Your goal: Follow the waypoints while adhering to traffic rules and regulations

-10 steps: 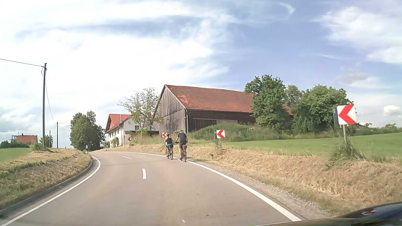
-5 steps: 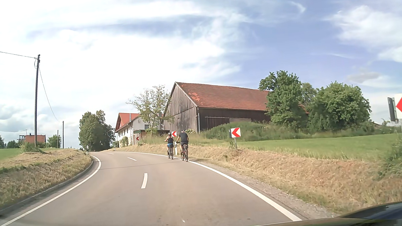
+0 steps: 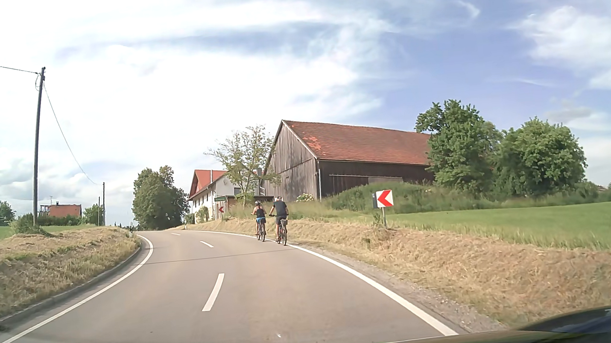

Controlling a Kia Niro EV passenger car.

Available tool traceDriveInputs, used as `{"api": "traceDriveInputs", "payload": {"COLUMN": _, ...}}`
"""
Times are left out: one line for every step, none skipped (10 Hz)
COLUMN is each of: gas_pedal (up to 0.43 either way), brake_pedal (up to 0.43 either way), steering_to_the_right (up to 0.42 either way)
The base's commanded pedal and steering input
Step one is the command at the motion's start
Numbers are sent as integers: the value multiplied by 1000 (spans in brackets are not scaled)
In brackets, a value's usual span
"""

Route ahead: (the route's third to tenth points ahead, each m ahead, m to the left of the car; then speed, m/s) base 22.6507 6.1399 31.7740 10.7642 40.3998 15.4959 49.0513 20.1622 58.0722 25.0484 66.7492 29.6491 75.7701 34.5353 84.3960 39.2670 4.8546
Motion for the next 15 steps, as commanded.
{"api": "traceDriveInputs", "payload": {"gas_pedal": 220, "brake_pedal": 0, "steering_to_the_right": -69}}
{"api": "traceDriveInputs", "payload": {"gas_pedal": 220, "brake_pedal": 0, "steering_to_the_right": -69}}
{"api": "traceDriveInputs", "payload": {"gas_pedal": 220, "brake_pedal": 0, "steering_to_the_right": -69}}
{"api": "traceDriveInputs", "payload": {"gas_pedal": 220, "brake_pedal": 0, "steering_to_the_right": -69}}
{"api": "traceDriveInputs", "payload": {"gas_pedal": 220, "brake_pedal": 0, "steering_to_the_right": -69}}
{"api": "traceDriveInputs", "payload": {"gas_pedal": 220, "brake_pedal": 0, "steering_to_the_right": -69}}
{"api": "traceDriveInputs", "payload": {"gas_pedal": 220, "brake_pedal": 0, "steering_to_the_right": -69}}
{"api": "traceDriveInputs", "payload": {"gas_pedal": 220, "brake_pedal": 0, "steering_to_the_right": -69}}
{"api": "traceDriveInputs", "payload": {"gas_pedal": 220, "brake_pedal": 0, "steering_to_the_right": -70}}
{"api": "traceDriveInputs", "payload": {"gas_pedal": 220, "brake_pedal": 0, "steering_to_the_right": -70}}
{"api": "traceDriveInputs", "payload": {"gas_pedal": 220, "brake_pedal": 0, "steering_to_the_right": -70}}
{"api": "traceDriveInputs", "payload": {"gas_pedal": 220, "brake_pedal": 0, "steering_to_the_right": -70}}
{"api": "traceDriveInputs", "payload": {"gas_pedal": 220, "brake_pedal": 0, "steering_to_the_right": -70}}
{"api": "traceDriveInputs", "payload": {"gas_pedal": 220, "brake_pedal": 0, "steering_to_the_right": -72}}
{"api": "traceDriveInputs", "payload": {"gas_pedal": 220, "brake_pedal": 0, "steering_to_the_right": -74}}
